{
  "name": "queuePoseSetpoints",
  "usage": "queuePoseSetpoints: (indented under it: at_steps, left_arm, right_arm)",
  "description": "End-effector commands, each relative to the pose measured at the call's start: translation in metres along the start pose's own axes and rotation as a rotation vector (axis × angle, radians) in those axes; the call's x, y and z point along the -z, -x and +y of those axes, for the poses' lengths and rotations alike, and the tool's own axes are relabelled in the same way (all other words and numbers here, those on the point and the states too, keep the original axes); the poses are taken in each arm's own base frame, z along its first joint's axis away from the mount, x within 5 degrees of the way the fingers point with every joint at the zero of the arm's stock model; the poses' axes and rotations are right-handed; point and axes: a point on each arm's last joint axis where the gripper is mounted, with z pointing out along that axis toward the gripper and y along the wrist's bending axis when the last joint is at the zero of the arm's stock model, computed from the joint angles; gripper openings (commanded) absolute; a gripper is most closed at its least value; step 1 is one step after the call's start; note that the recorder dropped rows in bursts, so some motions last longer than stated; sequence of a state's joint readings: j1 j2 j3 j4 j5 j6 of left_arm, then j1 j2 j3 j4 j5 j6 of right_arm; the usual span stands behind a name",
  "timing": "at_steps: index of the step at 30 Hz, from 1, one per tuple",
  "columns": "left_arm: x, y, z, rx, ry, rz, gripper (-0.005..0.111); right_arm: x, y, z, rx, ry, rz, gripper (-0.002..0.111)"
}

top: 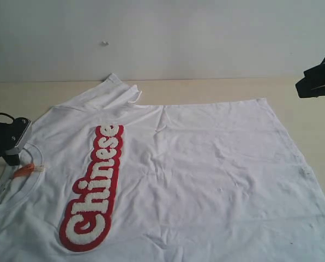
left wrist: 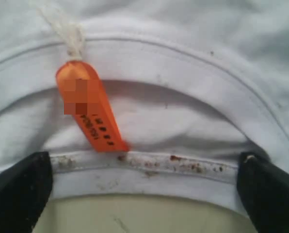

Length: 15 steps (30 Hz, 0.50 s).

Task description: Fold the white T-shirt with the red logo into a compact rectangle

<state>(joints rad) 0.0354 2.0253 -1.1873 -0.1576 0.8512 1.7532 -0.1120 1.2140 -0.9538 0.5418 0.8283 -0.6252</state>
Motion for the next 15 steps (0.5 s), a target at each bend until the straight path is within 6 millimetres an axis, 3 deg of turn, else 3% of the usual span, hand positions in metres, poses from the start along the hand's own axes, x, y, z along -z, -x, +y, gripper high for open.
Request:
queuePoseSetpoints:
  at_steps: [1,11,15]
  left_arm:
    - [-0.006,-0.002,0.006,0.011,0.067,0.014,0.106]
    - [-0.021,-0.006,0.004,0.001,0.122,0.041,0.106]
    - [-0.021,-0.003,-0.004,-0.086,0.033,0.021,0.106]
  right_arm:
    - [0.002,0.001,-0.001,0.008,-0.004,-0.007,0.000]
    - [0.002,0.001,-0.001,0.008,-0.001,-0.003,0.000]
    - [0.002,0.001,0.000,0.007,0.000,-0.004,0.000]
